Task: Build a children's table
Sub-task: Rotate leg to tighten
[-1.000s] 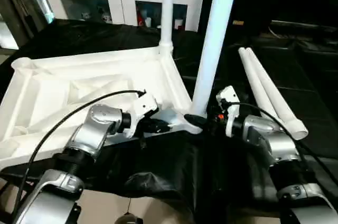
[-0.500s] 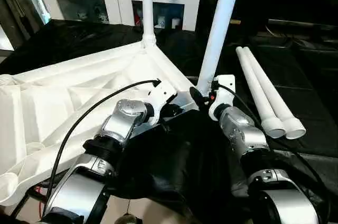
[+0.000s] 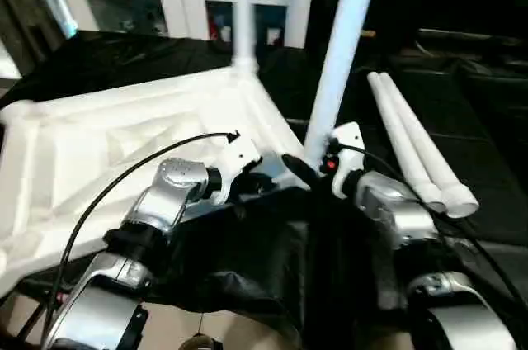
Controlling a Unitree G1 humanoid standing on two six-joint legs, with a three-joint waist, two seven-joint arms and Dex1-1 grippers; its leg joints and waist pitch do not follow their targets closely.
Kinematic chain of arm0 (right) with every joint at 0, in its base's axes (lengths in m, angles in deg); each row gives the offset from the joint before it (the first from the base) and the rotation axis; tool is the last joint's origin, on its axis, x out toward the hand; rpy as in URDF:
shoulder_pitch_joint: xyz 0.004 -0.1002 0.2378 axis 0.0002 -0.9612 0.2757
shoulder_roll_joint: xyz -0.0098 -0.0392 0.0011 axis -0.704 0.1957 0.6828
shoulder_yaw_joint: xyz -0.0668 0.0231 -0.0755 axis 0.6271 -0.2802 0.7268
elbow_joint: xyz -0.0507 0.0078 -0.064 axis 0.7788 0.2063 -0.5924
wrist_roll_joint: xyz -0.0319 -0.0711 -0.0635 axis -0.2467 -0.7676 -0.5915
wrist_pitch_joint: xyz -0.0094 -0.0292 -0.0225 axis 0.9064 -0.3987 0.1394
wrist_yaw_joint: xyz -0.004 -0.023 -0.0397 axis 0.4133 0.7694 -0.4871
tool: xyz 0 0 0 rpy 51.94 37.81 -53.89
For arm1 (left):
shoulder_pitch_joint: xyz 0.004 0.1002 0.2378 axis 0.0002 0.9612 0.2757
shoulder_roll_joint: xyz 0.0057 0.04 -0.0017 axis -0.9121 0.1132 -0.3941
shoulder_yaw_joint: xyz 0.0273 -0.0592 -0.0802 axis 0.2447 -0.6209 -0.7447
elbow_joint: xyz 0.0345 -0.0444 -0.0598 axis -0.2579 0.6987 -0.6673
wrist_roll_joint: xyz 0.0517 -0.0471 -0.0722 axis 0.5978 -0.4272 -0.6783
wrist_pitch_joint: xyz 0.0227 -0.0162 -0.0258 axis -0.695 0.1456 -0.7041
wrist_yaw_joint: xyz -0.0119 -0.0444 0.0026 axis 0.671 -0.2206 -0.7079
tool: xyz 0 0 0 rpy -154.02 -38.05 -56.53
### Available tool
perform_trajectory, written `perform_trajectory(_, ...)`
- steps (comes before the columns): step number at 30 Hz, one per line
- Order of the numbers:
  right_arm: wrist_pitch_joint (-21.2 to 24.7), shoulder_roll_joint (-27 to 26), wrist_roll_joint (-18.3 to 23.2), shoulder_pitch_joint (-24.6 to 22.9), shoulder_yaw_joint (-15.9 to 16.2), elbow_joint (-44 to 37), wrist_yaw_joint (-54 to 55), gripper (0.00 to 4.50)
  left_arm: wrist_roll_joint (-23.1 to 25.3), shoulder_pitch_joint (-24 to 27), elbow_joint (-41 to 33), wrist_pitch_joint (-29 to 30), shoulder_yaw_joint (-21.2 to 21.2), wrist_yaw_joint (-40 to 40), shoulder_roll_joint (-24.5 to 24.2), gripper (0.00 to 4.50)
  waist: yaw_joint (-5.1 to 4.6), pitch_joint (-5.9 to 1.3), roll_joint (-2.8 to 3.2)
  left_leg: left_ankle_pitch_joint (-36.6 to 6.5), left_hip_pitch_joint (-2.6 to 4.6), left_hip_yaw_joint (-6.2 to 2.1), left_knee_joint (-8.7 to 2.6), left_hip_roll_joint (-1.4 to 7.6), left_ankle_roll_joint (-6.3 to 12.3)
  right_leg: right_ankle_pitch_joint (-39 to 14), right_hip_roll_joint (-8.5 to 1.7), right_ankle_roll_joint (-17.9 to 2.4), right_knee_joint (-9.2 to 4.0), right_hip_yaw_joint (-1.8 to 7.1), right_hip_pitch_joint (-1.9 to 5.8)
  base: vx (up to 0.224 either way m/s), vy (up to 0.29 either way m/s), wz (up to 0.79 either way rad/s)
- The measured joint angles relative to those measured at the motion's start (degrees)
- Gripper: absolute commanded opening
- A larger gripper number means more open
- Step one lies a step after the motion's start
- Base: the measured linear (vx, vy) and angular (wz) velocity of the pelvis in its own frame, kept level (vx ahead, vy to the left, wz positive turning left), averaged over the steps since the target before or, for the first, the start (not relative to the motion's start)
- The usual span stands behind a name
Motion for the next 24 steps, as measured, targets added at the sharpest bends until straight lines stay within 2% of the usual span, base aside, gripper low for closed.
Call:
perform_trajectory(7,4.66,5.02,2.26,-2.61,2.47,-5.57,-12.01,4.0,-1.13,2.16,-3.19,0.0,0.51,-6.24,-2.7,0.0,0.33,0.0,0.0,0.0,0.01,0.0,0.05,0.02,0.0,-0.02,0.0,0.04,0.01,0.0,0.01,0.0,0.0,0.0)
perform_trajectory(9,5.41,5.38,2.6,-2.67,2.71,-6.15,-13.4,3.72,-1.35,2.27,-3.31,0.01,0.53,-7.06,-3.02,0.0,0.31,0.0,-0.01,0.0,0.01,0.0,0.07,0.02,0.0,-0.08,0.0,0.14,0.01,0.0,0.01,0.0,0.0,0.0)
perform_trajectory(12,6.18,6.0,3.34,-2.7,3.51,-6.52,-15.05,3.63,-2.21,2.62,-3.97,0.56,0.8,-8.76,-4.09,0.0,0.28,0.0,-0.01,0.0,0.01,0.0,0.07,0.03,0.0,-0.08,0.0,0.13,0.02,0.0,0.01,0.0,0.0,0.0)
perform_trajectory(13,6.69,6.12,3.4,-2.79,3.71,-6.76,-15.71,3.41,-2.26,2.77,-4.26,0.88,0.8,-9.34,-4.35,0.0,0.28,0.01,-0.02,0.0,0.01,0.0,0.07,0.03,0.0,-0.07,0.0,0.12,0.02,0.0,0.01,0.0,0.0,0.0)
perform_trajectory(17,7.35,6.38,3.33,-3.55,4.26,-8.24,-15.97,3.23,-2.25,3.11,-5.04,1.11,0.88,-10.32,-4.74,0.0,0.27,0.02,-0.04,0.0,-0.01,0.0,0.05,0.02,0.0,-0.01,0.0,0.01,0.01,0.0,0.0,0.0,0.0,0.0)
perform_trajectory(19,7.53,6.04,3.29,-3.73,4.27,-8.44,-15.68,2.93,-2.24,3.12,-5.03,1.11,0.88,-10.29,-4.73,0.0,0.27,0.02,-0.04,0.0,-0.01,0.01,0.05,0.02,0.0,-0.01,0.0,0.02,0.01,0.0,-0.01,0.0,0.0,0.0)
perform_trajectory(24,5.82,3.91,2.11,-3.74,3.42,-7.55,-9.95,2.75,-1.89,2.74,-3.85,0.87,0.81,-6.79,-3.83,0.0,0.03,0.0,-0.04,0.01,0.03,0.01,0.13,0.02,0.0,-0.11,0.0,0.2,0.02,0.0,0.01,0.0,0.0,0.0)
